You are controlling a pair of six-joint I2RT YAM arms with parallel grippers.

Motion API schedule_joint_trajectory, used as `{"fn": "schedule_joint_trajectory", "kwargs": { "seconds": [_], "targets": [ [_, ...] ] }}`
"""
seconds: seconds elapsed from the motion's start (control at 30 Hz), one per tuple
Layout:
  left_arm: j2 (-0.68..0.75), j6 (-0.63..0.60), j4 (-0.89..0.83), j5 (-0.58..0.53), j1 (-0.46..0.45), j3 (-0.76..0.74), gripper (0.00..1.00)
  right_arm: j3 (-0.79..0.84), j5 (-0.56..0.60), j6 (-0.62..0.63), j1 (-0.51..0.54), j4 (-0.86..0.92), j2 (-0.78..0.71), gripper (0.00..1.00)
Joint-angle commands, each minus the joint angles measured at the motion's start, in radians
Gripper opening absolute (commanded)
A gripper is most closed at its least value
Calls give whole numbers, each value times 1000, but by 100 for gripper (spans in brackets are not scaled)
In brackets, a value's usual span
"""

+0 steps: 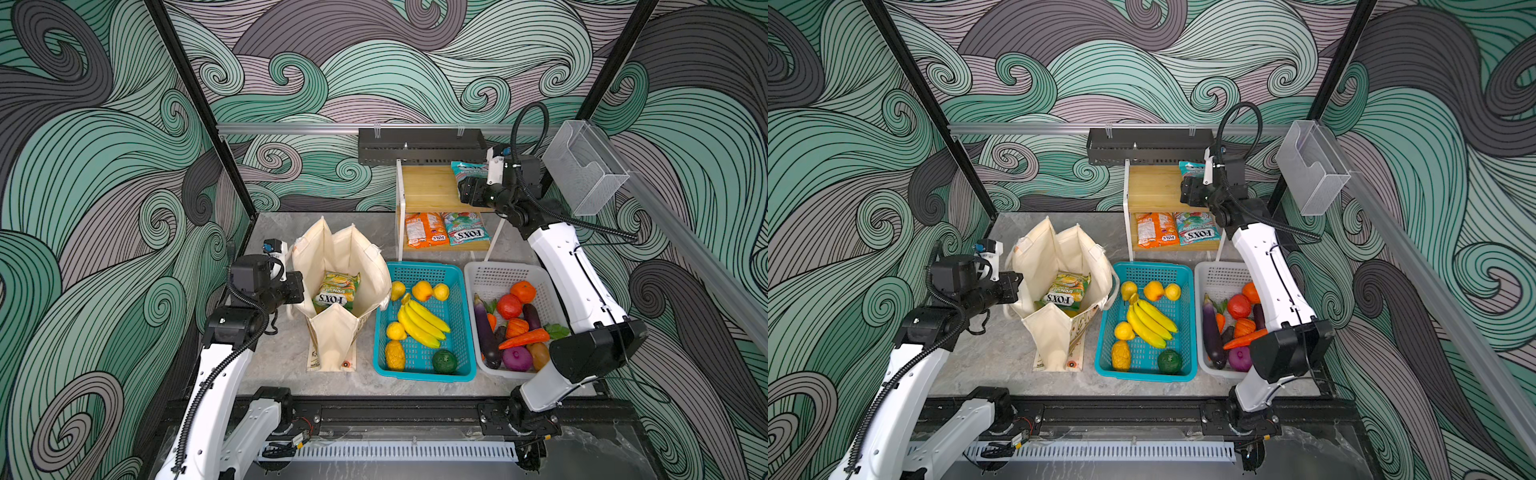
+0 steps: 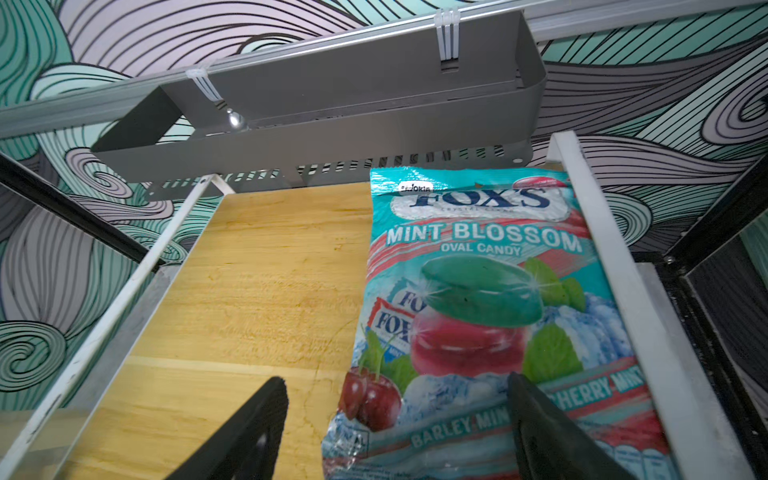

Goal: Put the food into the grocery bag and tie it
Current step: 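Reach the right gripper to the teal Fox's Mint Blossom bag on the top shelf, then grasp the Mint Blossom bag's corner with the right gripper and pull it off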

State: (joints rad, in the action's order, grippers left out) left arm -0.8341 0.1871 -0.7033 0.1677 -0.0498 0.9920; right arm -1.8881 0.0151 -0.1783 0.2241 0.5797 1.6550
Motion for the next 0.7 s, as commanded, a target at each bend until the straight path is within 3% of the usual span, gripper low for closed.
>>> {"fn": "schedule_joint_trajectory", "kwargs": {
  "seconds": [0.0, 0.23, 0.67],
  "targets": [
    [-5, -6, 4, 17, 8, -1, 0, -38, 82, 68, -10, 3, 20, 83],
    [-8, -6, 2, 18, 8, 0, 0, -90, 52, 94, -12, 36, 90, 83],
    [-9, -5, 3, 24, 14, 0, 0, -112, -114, 3, 48, 59, 95, 79]
  ]
}}
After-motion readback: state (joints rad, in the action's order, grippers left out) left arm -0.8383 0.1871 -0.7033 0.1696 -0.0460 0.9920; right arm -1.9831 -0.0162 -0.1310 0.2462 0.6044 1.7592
